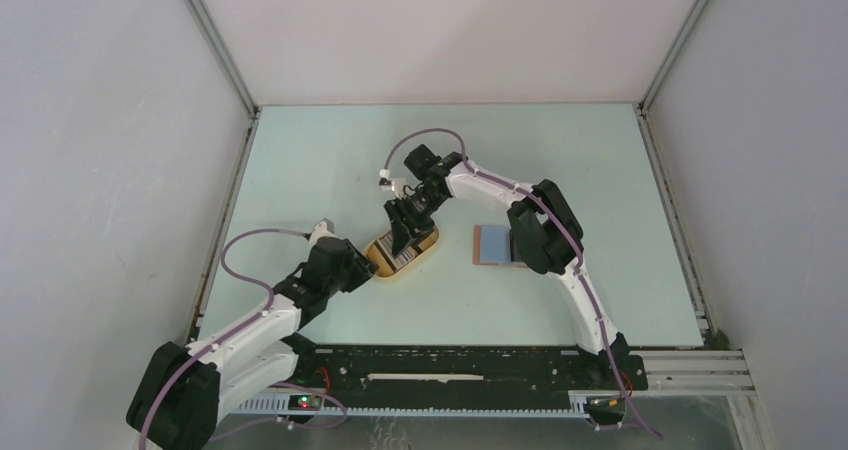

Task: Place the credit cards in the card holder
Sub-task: Pick up the credit card from the storage box.

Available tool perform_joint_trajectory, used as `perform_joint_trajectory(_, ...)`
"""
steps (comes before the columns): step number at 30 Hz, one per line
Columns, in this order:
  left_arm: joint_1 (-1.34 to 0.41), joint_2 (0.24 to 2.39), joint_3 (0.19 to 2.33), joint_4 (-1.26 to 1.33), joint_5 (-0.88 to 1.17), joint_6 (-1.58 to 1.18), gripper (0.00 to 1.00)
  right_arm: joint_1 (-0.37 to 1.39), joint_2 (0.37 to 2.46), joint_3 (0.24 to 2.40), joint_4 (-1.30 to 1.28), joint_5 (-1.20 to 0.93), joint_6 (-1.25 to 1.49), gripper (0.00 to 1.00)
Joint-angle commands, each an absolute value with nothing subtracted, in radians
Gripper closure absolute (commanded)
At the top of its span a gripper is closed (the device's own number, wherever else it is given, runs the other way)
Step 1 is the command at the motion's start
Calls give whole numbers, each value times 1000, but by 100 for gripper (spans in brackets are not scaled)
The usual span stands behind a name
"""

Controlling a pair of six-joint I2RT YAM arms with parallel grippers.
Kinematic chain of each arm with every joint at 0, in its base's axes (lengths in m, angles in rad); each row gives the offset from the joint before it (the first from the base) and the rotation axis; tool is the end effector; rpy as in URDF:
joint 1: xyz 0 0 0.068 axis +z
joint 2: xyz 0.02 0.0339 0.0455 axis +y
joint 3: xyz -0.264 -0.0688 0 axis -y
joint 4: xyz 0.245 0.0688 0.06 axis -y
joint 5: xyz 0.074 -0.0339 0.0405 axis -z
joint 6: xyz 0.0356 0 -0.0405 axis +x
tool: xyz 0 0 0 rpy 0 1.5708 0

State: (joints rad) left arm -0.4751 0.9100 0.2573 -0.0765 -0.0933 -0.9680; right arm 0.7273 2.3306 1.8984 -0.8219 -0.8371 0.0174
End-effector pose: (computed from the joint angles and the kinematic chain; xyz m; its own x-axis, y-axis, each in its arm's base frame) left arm 0.1533 -0.0751 0.1479 -0.6602 -0.5827 -0.4739 -0.2649 0.7710 -0.5791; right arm 0.3409 0.3388 0.1638 -0.7205 -0.6257 -0.2991 -0.6055 0.3573 0.7111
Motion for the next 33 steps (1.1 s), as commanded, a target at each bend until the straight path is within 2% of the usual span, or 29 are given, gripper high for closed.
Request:
perform_joint_trajectory(1,-476,913,263,-28,-75,-957,64,714,2253,1897,-818,-864,31,40)
perform_joint_trajectory(8,-476,920,269,-28,-72,-953,64,700,2266,1894,-817,-849,29,41)
perform_joint_trajectory(26,-476,929,274,-28,-67,-948,64,684,2295,1895,-819,-834,25,55)
perform_joint_trajectory(33,-476,931,275,-28,-67,-948,65,677,2296,1893,-821,-834,22,57)
